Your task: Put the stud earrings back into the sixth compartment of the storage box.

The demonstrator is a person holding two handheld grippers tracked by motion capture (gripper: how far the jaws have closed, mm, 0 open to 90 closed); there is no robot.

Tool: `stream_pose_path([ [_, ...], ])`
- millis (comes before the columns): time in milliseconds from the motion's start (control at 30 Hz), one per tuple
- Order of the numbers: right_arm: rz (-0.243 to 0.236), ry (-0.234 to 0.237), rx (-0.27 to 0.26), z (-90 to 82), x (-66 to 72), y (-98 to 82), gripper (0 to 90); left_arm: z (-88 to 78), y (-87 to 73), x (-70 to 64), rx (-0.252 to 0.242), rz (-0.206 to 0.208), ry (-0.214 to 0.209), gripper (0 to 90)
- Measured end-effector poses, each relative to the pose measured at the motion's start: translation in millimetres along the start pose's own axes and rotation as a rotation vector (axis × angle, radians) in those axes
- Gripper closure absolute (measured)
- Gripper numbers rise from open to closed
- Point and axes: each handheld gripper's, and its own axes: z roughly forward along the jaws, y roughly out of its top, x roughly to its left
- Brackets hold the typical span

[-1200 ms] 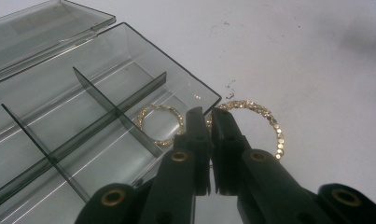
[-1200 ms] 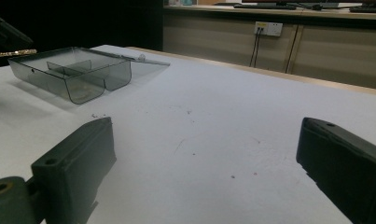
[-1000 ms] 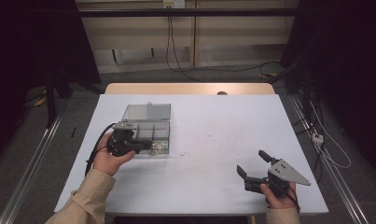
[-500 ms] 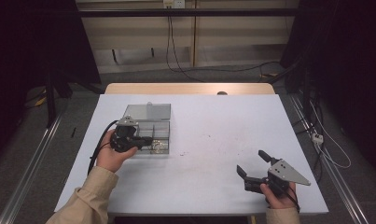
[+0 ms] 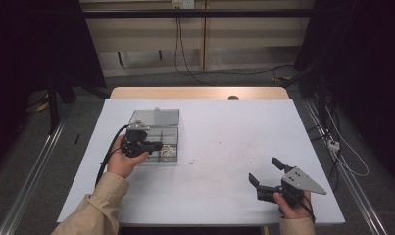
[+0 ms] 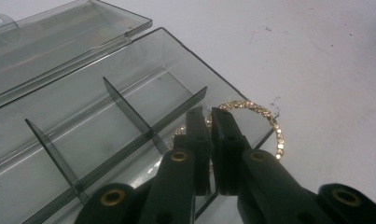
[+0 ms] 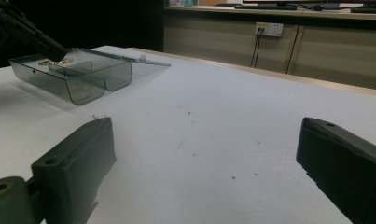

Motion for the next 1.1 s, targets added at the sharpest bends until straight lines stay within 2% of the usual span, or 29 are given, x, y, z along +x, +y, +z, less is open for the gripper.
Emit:
stream_pose_path([
  [233, 0.003, -0.002, -0.001, -0.2, 0.1, 0.2, 3.8, 8.3, 0.6, 2.2, 0.007, 0.008, 0.027, 86.6],
  [500, 0.006, 0.000, -0.004, -0.1, -0.5, 0.0, 3.8, 17.0, 0.4, 3.6, 0.009, 0.006, 0.026, 86.6],
  [633, 0.005, 0.002, -0.001, 1.0, -0.7, -0.1, 3.8, 19.4, 0.1, 3.7, 0.018, 0.022, 0.040, 86.6],
  [833, 0.003, 0.009, -0.001, 2.9, 0.4, 0.3, 3.8, 18.6, 0.0, 6.0, 0.013, 0.022, 0.055, 86.5],
  [900, 0.002, 0.011, -0.001, 3.2, 0.5, 0.3, 3.8, 19.1, -0.4, 7.9, -0.009, 0.003, 0.022, 84.6],
  [967, 0.004, 0.010, -0.001, 3.4, 0.7, 0.4, 3.8, 19.8, -0.5, 7.7, -0.025, 0.011, 0.028, 77.9],
  [1033, 0.003, 0.012, -0.002, 3.2, 0.8, 0.6, 3.8, 17.9, -0.1, 7.6, -0.036, 0.002, 0.008, 76.4],
  [1100, -0.002, 0.012, 0.000, 1.9, 0.8, 0.2, 3.8, 14.2, 0.5, 6.1, -0.033, 0.012, 0.006, 73.3],
])
